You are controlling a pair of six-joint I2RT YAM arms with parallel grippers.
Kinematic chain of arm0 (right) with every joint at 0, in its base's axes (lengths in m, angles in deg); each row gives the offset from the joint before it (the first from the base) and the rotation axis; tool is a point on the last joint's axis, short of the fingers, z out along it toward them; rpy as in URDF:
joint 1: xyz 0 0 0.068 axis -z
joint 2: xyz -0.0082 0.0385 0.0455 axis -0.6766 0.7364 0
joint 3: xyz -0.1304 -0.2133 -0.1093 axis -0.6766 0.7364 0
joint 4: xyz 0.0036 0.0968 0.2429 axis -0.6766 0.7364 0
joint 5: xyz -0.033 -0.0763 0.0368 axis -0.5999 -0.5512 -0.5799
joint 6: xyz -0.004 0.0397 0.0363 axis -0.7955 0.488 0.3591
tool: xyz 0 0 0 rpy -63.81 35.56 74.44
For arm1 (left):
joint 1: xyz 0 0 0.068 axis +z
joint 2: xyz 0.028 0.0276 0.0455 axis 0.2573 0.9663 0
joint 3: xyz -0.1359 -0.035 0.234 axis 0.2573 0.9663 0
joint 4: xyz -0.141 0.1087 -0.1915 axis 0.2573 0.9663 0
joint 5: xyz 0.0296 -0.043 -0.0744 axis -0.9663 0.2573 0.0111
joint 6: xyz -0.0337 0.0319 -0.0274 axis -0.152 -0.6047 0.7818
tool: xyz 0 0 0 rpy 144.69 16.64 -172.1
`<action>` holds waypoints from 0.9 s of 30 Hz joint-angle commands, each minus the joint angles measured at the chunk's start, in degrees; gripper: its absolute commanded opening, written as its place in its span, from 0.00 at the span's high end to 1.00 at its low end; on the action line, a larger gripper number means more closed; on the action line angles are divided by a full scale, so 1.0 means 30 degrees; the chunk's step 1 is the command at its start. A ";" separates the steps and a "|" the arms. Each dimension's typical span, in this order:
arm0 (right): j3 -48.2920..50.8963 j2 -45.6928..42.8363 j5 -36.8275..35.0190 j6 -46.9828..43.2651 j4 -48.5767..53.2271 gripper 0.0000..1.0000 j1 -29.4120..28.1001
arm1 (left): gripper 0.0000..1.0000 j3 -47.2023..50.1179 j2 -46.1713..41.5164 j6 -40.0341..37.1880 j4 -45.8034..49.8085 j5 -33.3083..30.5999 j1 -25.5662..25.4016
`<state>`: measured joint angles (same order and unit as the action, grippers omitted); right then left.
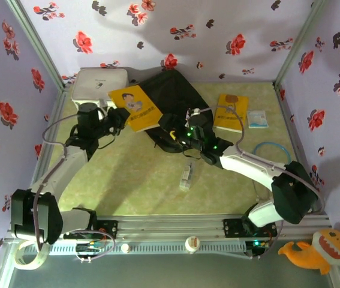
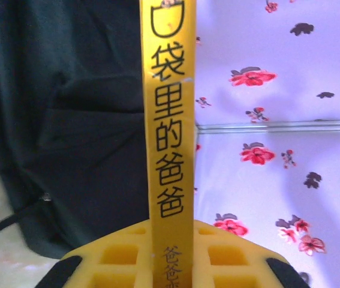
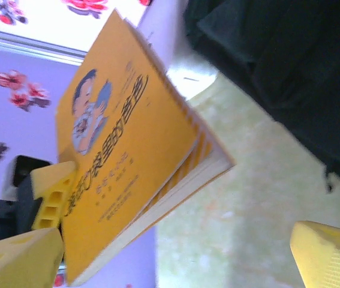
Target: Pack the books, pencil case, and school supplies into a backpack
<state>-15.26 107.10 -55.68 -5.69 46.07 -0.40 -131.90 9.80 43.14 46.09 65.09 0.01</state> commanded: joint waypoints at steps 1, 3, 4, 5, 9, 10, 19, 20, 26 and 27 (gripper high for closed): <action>0.0709 0.0450 0.1112 0.3601 -0.5464 0.02 0.0140 | 1.00 -0.1129 0.0372 0.1673 -0.3655 -0.0783 -0.0842; 0.0818 0.0667 0.1048 0.4119 -0.6323 0.02 0.0143 | 1.00 -0.1399 0.0747 0.2100 -0.4262 -0.0850 -0.1102; 0.0843 0.0735 0.0930 0.4168 -0.6451 0.02 0.0140 | 1.00 -0.1508 0.0875 0.2245 -0.4406 -0.0847 -0.1196; 0.0836 0.0763 0.0804 0.4244 -0.6540 0.02 0.0147 | 1.00 -0.1592 0.0966 0.2372 -0.4497 -0.0844 -0.1293; 0.0319 0.1232 0.0648 0.4747 -0.6730 0.02 0.0286 | 1.00 -0.1587 0.0954 0.2754 -0.4749 -0.0873 -0.1466; 0.0213 0.1477 0.0719 0.5019 -0.7052 0.03 0.0322 | 1.00 -0.1550 0.0899 0.2816 -0.4910 -0.0904 -0.1454; -0.1045 0.3572 0.1224 0.6161 -0.9066 0.24 0.0411 | 1.00 -0.1310 0.0501 0.2887 -0.5188 -0.0905 -0.1453; -0.1171 0.3657 0.1190 0.6083 -0.8931 0.28 0.0411 | 1.00 -0.1189 0.0437 0.2975 -0.5259 -0.0881 -0.1454; -0.1116 0.3738 0.0603 0.5566 -0.9283 0.53 0.0441 | 1.00 -0.0788 0.0194 0.3154 -0.5452 -0.0881 -0.1451; -0.1114 0.3775 0.0646 0.5571 -0.9288 0.55 0.0443 | 1.00 -0.0737 0.0155 0.3168 -0.5457 -0.0887 -0.1473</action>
<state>-17.31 118.01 -53.30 11.81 20.98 0.60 -133.93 12.93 52.22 36.04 62.53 -4.01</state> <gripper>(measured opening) 0.465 0.131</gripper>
